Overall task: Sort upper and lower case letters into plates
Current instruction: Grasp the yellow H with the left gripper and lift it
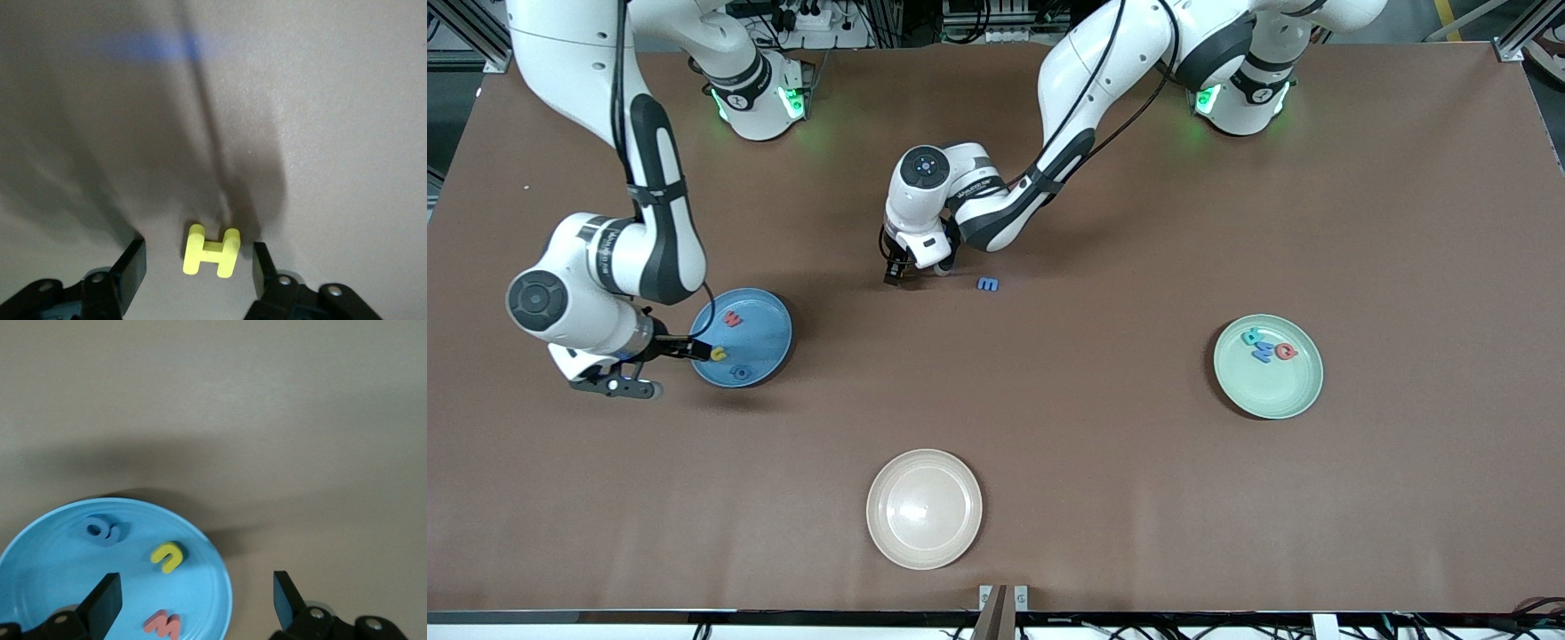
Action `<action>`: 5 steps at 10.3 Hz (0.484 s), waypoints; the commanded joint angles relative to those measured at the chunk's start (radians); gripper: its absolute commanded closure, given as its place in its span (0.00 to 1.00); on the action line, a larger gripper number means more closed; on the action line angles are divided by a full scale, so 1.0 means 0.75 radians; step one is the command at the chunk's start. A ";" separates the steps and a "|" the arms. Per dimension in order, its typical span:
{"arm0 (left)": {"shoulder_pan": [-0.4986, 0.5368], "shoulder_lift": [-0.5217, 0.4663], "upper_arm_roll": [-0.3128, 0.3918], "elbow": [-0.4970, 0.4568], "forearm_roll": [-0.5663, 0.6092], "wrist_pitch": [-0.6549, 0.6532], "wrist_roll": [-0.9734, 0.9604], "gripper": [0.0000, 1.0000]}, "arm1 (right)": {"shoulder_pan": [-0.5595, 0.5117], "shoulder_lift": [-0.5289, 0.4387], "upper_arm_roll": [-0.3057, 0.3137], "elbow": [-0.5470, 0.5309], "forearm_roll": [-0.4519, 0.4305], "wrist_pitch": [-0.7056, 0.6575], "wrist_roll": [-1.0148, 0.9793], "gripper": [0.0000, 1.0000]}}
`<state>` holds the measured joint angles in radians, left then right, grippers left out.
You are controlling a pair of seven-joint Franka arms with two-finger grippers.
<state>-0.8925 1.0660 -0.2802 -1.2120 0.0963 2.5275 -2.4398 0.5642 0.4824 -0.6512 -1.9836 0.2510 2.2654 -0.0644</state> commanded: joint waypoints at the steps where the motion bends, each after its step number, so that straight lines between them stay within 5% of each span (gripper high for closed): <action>1: -0.031 0.045 0.024 0.062 -0.034 0.005 -0.019 0.44 | -0.016 0.015 0.015 0.029 0.017 -0.014 -0.004 0.00; 3: -0.029 0.045 0.024 0.064 -0.034 0.005 -0.019 0.75 | -0.012 0.015 0.017 0.033 0.017 -0.016 -0.004 0.00; 5: -0.029 0.045 0.026 0.062 -0.034 0.003 -0.017 0.94 | -0.006 0.015 0.015 0.033 0.017 -0.016 -0.002 0.00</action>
<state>-0.8964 1.0670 -0.2794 -1.1974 0.0929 2.5267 -2.4404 0.5624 0.4840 -0.6425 -1.9757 0.2510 2.2642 -0.0643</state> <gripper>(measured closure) 0.665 0.000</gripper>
